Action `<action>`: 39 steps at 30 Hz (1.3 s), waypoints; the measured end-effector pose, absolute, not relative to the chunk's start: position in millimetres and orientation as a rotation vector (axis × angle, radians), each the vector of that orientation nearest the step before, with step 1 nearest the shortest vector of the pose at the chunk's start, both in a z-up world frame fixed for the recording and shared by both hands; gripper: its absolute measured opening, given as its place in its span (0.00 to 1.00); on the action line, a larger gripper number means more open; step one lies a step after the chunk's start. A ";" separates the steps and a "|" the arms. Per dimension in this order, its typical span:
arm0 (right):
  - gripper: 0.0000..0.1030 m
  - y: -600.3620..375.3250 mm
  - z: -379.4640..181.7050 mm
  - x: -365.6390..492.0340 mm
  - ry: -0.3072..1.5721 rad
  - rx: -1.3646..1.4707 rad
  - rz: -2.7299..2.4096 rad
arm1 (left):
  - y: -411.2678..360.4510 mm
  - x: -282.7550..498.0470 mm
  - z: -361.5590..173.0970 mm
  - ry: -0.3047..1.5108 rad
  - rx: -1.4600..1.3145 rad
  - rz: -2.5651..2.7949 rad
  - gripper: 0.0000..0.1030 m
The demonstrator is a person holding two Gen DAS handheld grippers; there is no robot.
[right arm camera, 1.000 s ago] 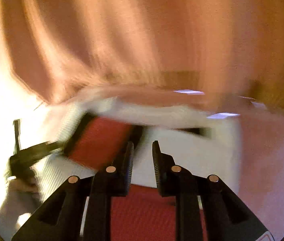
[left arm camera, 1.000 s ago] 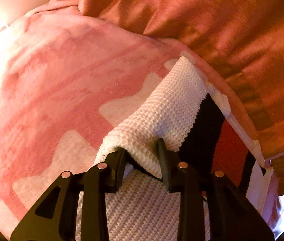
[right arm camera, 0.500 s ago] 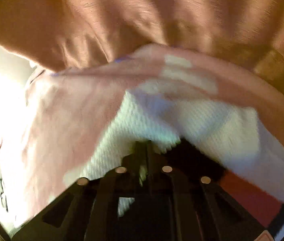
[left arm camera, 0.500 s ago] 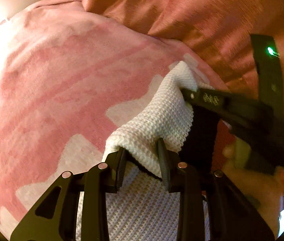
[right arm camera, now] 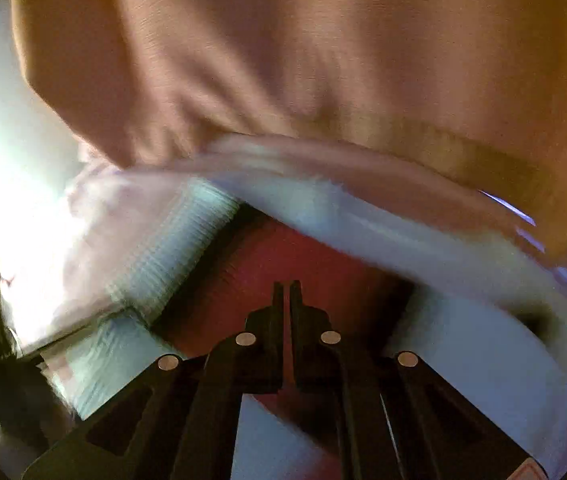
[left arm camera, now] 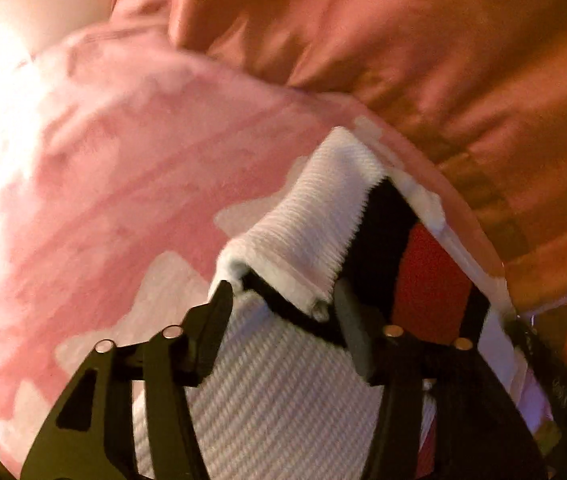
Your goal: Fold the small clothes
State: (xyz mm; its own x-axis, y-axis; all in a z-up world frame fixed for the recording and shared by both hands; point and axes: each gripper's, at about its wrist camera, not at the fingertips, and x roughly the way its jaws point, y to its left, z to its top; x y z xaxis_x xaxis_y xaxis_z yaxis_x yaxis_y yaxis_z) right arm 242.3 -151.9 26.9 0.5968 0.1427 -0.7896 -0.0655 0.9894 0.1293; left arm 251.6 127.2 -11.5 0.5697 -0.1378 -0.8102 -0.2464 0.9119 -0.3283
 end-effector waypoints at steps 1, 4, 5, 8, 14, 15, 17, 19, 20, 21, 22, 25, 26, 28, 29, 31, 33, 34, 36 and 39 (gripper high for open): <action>0.08 -188.8 22.4 214.7 0.928 0.089 0.020 | 117.2 246.7 -7.0 0.964 -0.404 0.054 0.50; 0.05 -251.4 1.5 176.9 1.003 0.201 -0.070 | 89.4 236.4 -2.5 0.959 -0.313 -0.004 0.51; 0.04 -260.5 -1.9 171.4 1.010 0.227 -0.066 | 78.3 234.0 -4.2 0.962 -0.285 -0.025 0.51; 0.04 -259.2 -0.8 174.4 0.993 0.234 -0.020 | 53.4 233.7 -11.5 0.969 -0.224 -0.052 0.51; 0.00 -253.2 -33.0 207.0 1.064 0.191 -0.041 | 20.1 235.8 -24.8 0.966 -0.092 -0.043 0.51; 0.00 -260.7 -36.6 204.5 1.062 0.226 -0.033 | 16.7 235.5 -28.1 0.967 -0.062 -0.040 0.51; 0.00 -265.3 -26.6 203.8 1.059 0.273 -0.036 | 12.0 233.2 -30.3 0.958 -0.023 -0.040 0.51; 0.00 -261.7 -12.4 200.6 1.016 0.262 -0.031 | 7.6 232.3 -30.5 0.947 0.016 -0.043 0.51; 0.00 -258.2 -7.2 200.8 0.999 0.249 -0.022 | 5.3 231.8 -30.5 0.940 0.032 -0.041 0.51; 0.00 -257.0 -8.4 200.7 1.000 0.246 -0.021 | 3.6 231.3 -30.4 0.933 0.046 -0.039 0.51; 0.00 -257.3 -11.8 201.0 1.014 0.243 -0.025 | 2.0 230.7 -30.6 0.928 0.059 -0.038 0.51; 0.00 -256.7 -28.1 204.1 1.049 0.240 -0.062 | -1.0 229.1 -31.5 0.937 0.082 -0.047 0.51; 0.01 -254.8 -25.0 204.2 1.044 0.239 -0.064 | -0.6 228.6 -31.2 0.939 0.082 -0.049 0.51; 0.02 -247.2 -8.7 200.9 0.986 0.236 -0.040 | 0.9 228.0 -29.9 0.940 0.080 -0.051 0.51; 0.02 -247.5 -5.2 198.3 0.977 0.225 -0.036 | 1.9 227.7 -28.9 0.935 0.081 -0.050 0.51; 0.02 -243.2 -13.0 201.7 1.006 0.198 -0.038 | 2.6 227.3 -28.7 0.930 0.088 -0.047 0.51; 0.00 -245.5 -30.3 206.4 1.058 0.195 -0.054 | 2.1 226.5 -29.9 0.933 0.094 -0.044 0.51; 0.00 -248.4 -33.6 205.2 1.055 0.209 -0.051 | 1.8 225.9 -30.1 0.935 0.093 -0.046 0.51; 0.00 -253.1 -25.2 201.4 1.052 0.225 -0.051 | 0.8 224.2 -28.8 0.936 0.099 -0.057 0.51; 0.00 -257.8 0.4 187.1 0.987 0.225 -0.059 | 2.4 221.0 -22.1 0.916 0.110 -0.071 0.54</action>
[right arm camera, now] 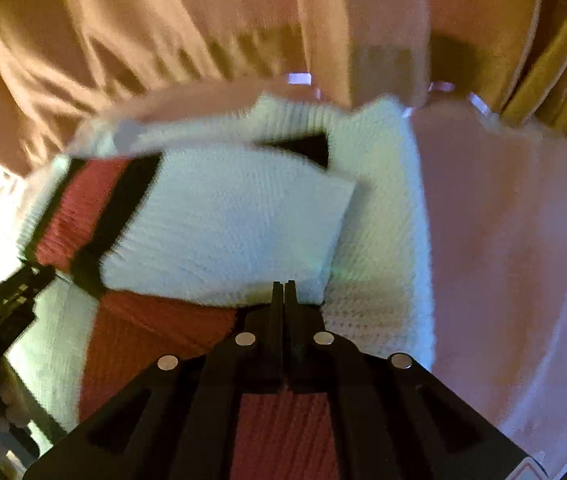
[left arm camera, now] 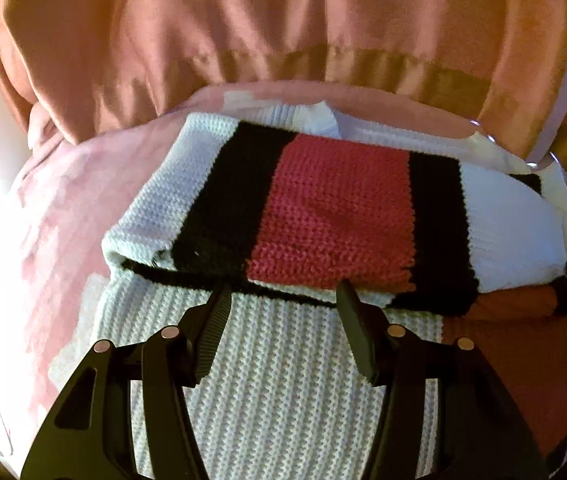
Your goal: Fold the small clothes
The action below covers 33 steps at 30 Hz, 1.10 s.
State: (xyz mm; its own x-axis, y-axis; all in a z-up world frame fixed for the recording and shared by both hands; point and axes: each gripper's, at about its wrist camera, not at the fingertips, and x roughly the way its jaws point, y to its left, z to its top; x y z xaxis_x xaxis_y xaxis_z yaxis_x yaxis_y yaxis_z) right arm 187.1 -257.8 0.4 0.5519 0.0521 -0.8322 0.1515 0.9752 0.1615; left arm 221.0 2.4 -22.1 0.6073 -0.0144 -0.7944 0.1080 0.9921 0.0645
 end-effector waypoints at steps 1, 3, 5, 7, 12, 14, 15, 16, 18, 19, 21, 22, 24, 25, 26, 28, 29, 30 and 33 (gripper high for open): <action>0.01 -260.6 7.7 181.1 0.969 0.225 -0.067 | 4.1 219.9 -19.4 0.909 0.108 -0.072 0.63; 0.04 -270.7 21.4 164.7 0.934 0.208 -0.111 | 9.9 216.2 -12.4 0.891 0.091 -0.083 0.67; 0.05 -284.5 27.0 155.3 0.923 0.225 -0.142 | 17.0 213.2 -5.9 0.881 0.084 -0.093 0.69; 0.12 -306.8 28.0 151.1 0.914 0.282 -0.177 | 25.7 212.6 0.3 0.867 0.071 -0.104 0.77; 0.45 -340.9 11.3 156.5 0.917 0.324 -0.232 | 64.4 234.8 15.5 0.811 0.016 -0.076 0.88; 0.45 -346.0 -3.1 163.5 0.955 0.381 -0.196 | 85.6 250.6 10.6 0.833 -0.034 -0.029 0.88; 0.47 -344.8 -11.5 168.0 0.970 0.421 -0.177 | 95.8 258.0 5.8 0.852 -0.069 -0.009 0.88; 0.47 -345.1 -19.6 172.4 0.990 0.458 -0.154 | 106.3 264.7 -0.4 0.874 -0.112 0.005 0.88; 0.47 -341.3 -34.2 181.8 1.028 0.511 -0.103 | 127.9 277.2 -18.5 0.934 -0.240 0.020 0.88; 0.48 -338.0 -38.6 183.2 1.038 0.528 -0.085 | 136.7 283.2 -30.4 0.974 -0.307 0.020 0.85; 0.55 -324.7 -44.8 188.2 1.027 0.529 -0.067 | 141.9 289.5 -45.5 1.028 -0.364 0.006 0.73; 0.52 -318.1 -45.2 188.5 1.019 0.503 -0.073 | 141.3 290.0 -48.2 1.032 -0.360 0.010 0.70; 0.18 -309.7 -42.7 191.7 1.009 0.431 -0.087 | 132.5 290.5 -46.3 1.007 -0.283 0.009 0.45; 0.16 -311.1 -39.5 192.3 1.004 0.452 -0.084 | 129.0 291.0 -45.3 1.010 -0.269 0.000 0.31; 0.15 -313.4 -32.5 191.7 0.986 0.473 -0.098 | 125.7 290.7 -43.5 1.010 -0.274 -0.006 0.27; 0.14 -316.5 -13.9 188.5 0.939 0.437 -0.140 | 122.3 290.5 -41.3 1.018 -0.276 0.015 0.25; 0.14 -321.4 -4.1 185.1 0.914 0.412 -0.168 | 119.7 290.0 -41.2 1.019 -0.258 0.027 0.26; 0.13 -327.2 -2.4 183.0 0.914 0.405 -0.175 | 117.4 289.7 -42.3 1.020 -0.241 0.039 0.26; 0.15 -331.0 -30.4 186.9 1.008 0.406 -0.158 | 105.7 289.1 -46.9 0.995 -0.157 0.063 0.30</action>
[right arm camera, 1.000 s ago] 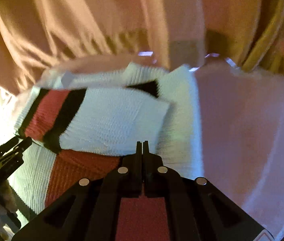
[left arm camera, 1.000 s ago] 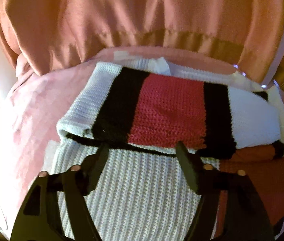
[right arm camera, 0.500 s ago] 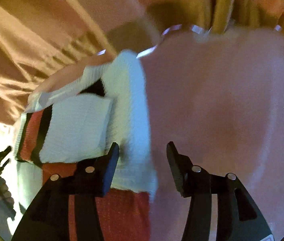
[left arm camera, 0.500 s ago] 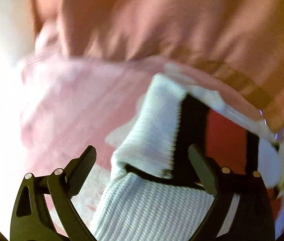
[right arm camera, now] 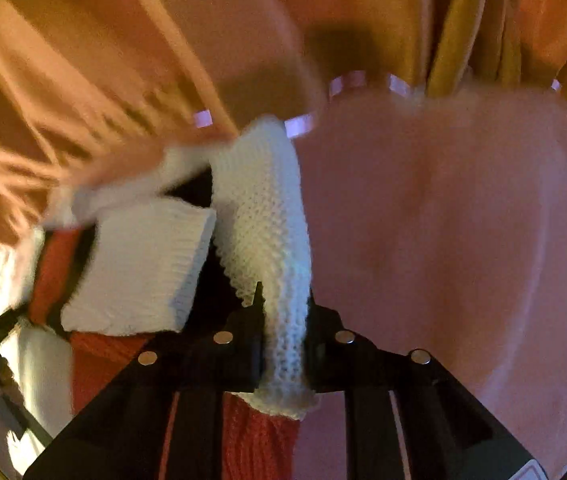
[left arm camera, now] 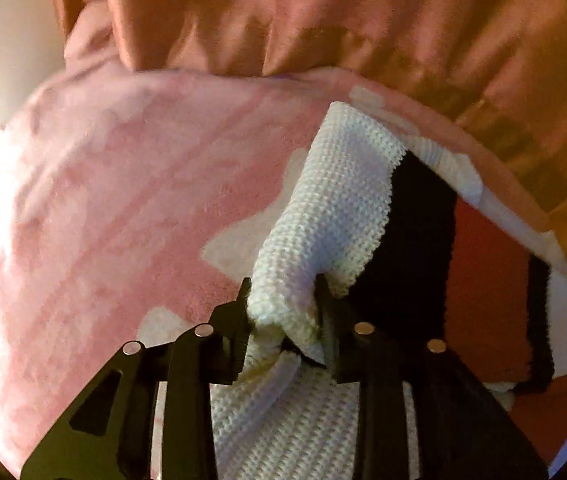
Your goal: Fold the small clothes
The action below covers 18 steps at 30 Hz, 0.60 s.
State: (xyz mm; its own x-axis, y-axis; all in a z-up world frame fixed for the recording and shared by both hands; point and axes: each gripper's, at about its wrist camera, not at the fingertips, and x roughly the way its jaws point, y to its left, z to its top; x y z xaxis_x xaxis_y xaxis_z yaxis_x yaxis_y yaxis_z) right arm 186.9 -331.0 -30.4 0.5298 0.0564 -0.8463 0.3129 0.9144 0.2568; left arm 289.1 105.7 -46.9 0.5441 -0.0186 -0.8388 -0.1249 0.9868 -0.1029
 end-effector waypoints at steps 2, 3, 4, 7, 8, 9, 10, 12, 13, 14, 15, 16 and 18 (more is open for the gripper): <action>0.18 -320.8 -39.4 189.3 1.033 0.360 -0.157 | 94.7 287.6 -43.9 0.982 -0.099 0.072 0.32; 0.22 -317.7 -33.3 191.4 1.032 0.344 -0.160 | 94.9 286.5 -41.1 0.979 -0.097 0.071 0.32; 0.23 -316.9 -24.8 192.7 1.016 0.349 -0.157 | 98.8 288.6 -39.4 0.981 -0.097 0.074 0.35; 0.34 -315.4 1.8 188.8 0.891 0.332 -0.208 | 102.1 291.5 -42.6 0.991 -0.109 0.088 0.42; 0.34 -314.8 4.6 187.5 0.867 0.312 -0.221 | 102.6 293.0 -43.2 0.990 -0.110 0.097 0.45; 0.34 -311.9 5.4 187.3 0.859 0.289 -0.223 | 102.3 293.1 -43.0 0.989 -0.108 0.103 0.45; 0.34 -308.3 1.3 189.5 0.873 0.271 -0.207 | 100.8 293.0 -42.6 0.989 -0.106 0.107 0.45; 0.32 -313.2 -21.2 193.3 0.972 0.267 -0.194 | 97.5 293.8 -41.7 0.984 -0.088 0.106 0.44; 0.31 -315.4 -36.5 197.6 1.040 0.279 -0.198 | 95.3 292.0 -39.8 0.979 -0.072 0.105 0.45; 0.30 -321.5 -40.0 191.3 1.012 0.328 -0.191 | 93.6 289.0 -36.9 0.974 -0.065 0.094 0.45; 0.30 -323.1 -36.0 189.2 1.022 0.332 -0.201 | 93.5 285.6 -32.7 0.972 -0.067 0.077 0.45; 0.30 -320.7 -23.0 184.9 1.024 0.305 -0.214 | 93.5 282.0 -28.8 0.969 -0.073 0.067 0.46; 0.30 -311.7 4.6 167.3 0.952 0.251 -0.225 | 96.7 265.8 -13.2 0.951 -0.095 0.022 0.52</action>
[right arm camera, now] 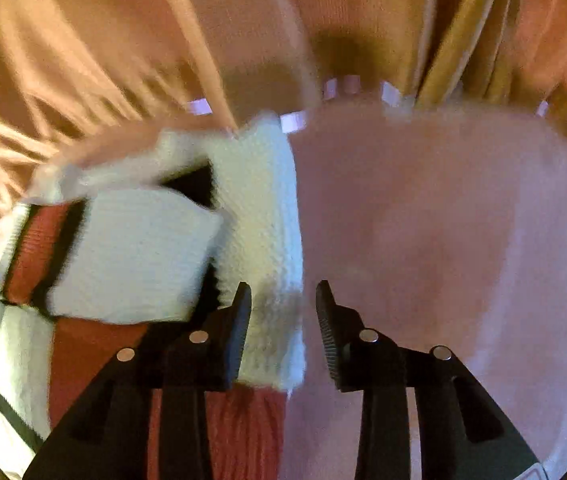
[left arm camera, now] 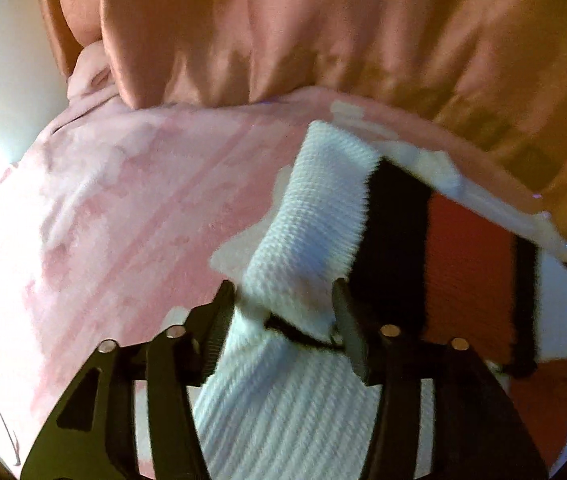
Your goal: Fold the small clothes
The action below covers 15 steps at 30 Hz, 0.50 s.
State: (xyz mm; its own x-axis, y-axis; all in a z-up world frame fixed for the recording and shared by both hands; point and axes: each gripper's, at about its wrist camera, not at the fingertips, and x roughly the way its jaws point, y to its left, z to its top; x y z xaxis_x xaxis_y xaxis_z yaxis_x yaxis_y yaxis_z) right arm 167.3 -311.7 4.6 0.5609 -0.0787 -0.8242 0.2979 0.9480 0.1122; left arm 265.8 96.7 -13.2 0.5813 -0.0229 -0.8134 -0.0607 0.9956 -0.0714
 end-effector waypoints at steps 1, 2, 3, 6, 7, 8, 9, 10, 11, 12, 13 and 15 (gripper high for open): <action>0.33 -302.2 23.6 151.9 0.917 0.207 -0.235 | 97.0 258.1 -7.1 0.941 -0.098 0.005 0.56; 0.33 -294.8 35.9 141.4 0.898 0.182 -0.246 | 98.2 244.2 2.4 0.919 -0.095 -0.024 0.59; 0.36 -287.8 47.8 128.6 0.870 0.166 -0.248 | 98.7 230.9 10.0 0.900 -0.085 -0.044 0.62; 0.61 -257.0 73.1 72.4 0.772 0.169 -0.207 | 101.3 180.0 29.5 0.846 -0.041 -0.093 0.74; 0.61 -247.0 72.6 51.4 0.757 0.174 -0.186 | 101.4 163.4 34.6 0.828 -0.023 -0.105 0.78; 0.61 -243.4 69.9 35.9 0.759 0.174 -0.168 | 100.1 142.2 38.5 0.802 0.008 -0.117 0.81; 0.61 -235.0 63.5 19.3 0.770 0.169 -0.151 | 100.4 124.2 38.8 0.781 0.037 -0.122 0.82; 0.61 -229.5 58.5 7.4 0.776 0.163 -0.145 | 100.3 108.0 36.7 0.771 0.069 -0.121 0.82; 0.61 -220.7 48.3 -9.2 0.783 0.138 -0.150 | 98.8 89.0 32.3 0.770 0.110 -0.118 0.82; 0.61 -214.3 39.5 -20.1 0.792 0.115 -0.166 | 97.9 74.5 27.5 0.774 0.137 -0.116 0.82; 0.61 -207.7 27.4 -34.8 0.808 0.094 -0.182 | 98.0 63.4 22.8 0.781 0.152 -0.114 0.82; 0.61 -202.1 11.4 -52.0 0.832 0.086 -0.207 | 99.2 41.3 12.0 0.798 0.163 -0.102 0.82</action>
State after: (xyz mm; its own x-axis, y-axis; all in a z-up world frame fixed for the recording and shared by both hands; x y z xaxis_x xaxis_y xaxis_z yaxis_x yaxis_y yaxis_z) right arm -52.0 -202.1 11.4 0.6549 -0.1486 -0.7409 0.2157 0.9765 -0.0052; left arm 41.3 99.2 12.0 0.6945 -0.0290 -0.7189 0.1520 0.9825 0.1073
